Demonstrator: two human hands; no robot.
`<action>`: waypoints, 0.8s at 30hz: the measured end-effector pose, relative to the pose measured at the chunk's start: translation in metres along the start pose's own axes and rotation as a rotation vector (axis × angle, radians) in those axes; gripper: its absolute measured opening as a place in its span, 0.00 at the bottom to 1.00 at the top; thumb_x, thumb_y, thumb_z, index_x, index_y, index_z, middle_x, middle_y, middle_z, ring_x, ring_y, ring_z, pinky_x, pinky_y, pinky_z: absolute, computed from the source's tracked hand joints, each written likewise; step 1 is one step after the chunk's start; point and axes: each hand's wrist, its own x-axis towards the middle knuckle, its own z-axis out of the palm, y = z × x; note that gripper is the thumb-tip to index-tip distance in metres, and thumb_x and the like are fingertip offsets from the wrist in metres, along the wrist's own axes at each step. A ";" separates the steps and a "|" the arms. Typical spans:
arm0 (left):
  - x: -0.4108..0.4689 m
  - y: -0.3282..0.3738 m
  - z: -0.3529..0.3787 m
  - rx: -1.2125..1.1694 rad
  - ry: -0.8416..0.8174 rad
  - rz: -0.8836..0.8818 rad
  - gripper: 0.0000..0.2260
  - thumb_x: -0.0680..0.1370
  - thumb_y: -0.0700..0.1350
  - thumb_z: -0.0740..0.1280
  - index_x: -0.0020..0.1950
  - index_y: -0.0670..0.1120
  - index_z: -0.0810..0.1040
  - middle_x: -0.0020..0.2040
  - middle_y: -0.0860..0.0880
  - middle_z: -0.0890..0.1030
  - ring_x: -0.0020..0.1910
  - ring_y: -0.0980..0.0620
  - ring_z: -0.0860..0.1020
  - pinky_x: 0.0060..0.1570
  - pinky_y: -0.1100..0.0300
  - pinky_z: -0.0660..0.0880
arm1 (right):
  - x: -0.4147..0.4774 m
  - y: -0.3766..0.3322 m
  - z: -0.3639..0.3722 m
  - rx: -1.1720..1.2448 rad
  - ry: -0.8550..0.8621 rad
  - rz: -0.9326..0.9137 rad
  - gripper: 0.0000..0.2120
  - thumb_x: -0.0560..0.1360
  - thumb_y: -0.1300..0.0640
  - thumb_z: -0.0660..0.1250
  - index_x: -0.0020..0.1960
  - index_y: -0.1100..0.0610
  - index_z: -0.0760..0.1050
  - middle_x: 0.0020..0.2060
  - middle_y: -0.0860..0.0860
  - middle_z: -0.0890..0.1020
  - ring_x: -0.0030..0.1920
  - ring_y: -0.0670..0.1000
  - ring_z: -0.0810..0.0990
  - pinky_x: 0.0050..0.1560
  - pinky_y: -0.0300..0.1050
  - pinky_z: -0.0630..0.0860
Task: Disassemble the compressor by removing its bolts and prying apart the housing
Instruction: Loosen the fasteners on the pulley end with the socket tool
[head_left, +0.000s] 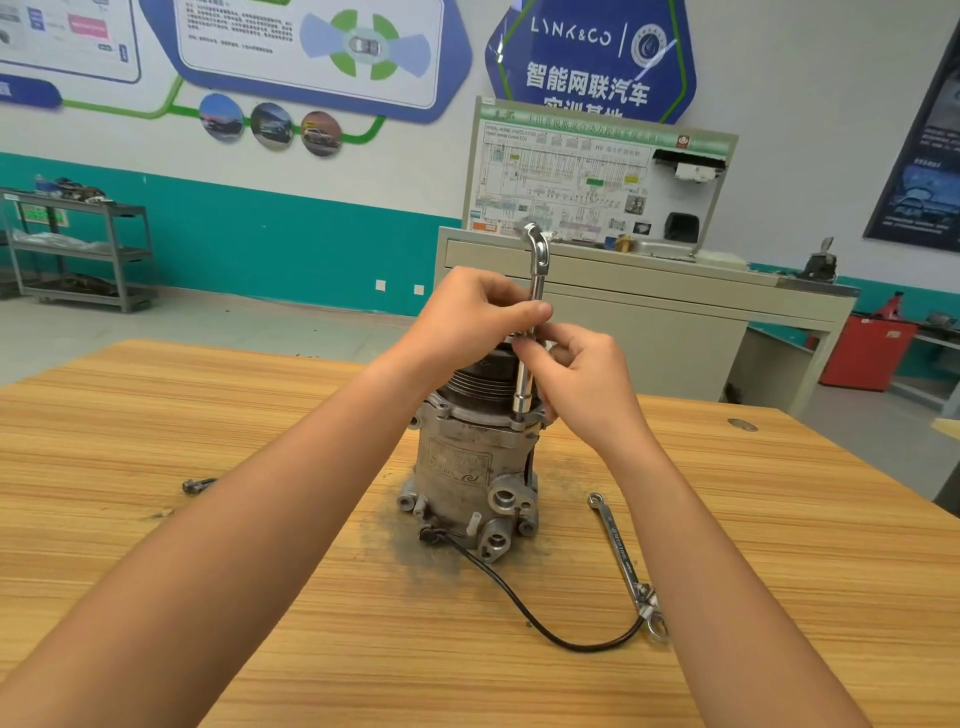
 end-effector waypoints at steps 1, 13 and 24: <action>0.001 0.000 0.002 0.021 0.032 0.001 0.09 0.73 0.45 0.72 0.34 0.50 0.77 0.26 0.58 0.77 0.28 0.65 0.73 0.28 0.75 0.67 | -0.001 0.000 0.002 -0.010 0.031 -0.008 0.04 0.75 0.54 0.65 0.44 0.54 0.77 0.22 0.51 0.69 0.25 0.50 0.69 0.30 0.49 0.72; -0.001 0.004 -0.001 -0.007 0.004 -0.012 0.04 0.76 0.45 0.69 0.41 0.48 0.82 0.35 0.54 0.81 0.31 0.68 0.75 0.33 0.74 0.71 | 0.000 0.004 0.005 -0.018 0.100 -0.012 0.07 0.75 0.53 0.66 0.41 0.54 0.78 0.16 0.44 0.64 0.21 0.44 0.62 0.26 0.38 0.58; 0.000 0.010 -0.006 -0.016 -0.068 -0.020 0.06 0.78 0.45 0.65 0.51 0.51 0.81 0.46 0.51 0.83 0.40 0.63 0.77 0.39 0.71 0.73 | 0.007 0.001 0.001 -0.041 0.044 0.016 0.14 0.77 0.54 0.63 0.42 0.65 0.78 0.19 0.45 0.62 0.21 0.44 0.60 0.27 0.41 0.56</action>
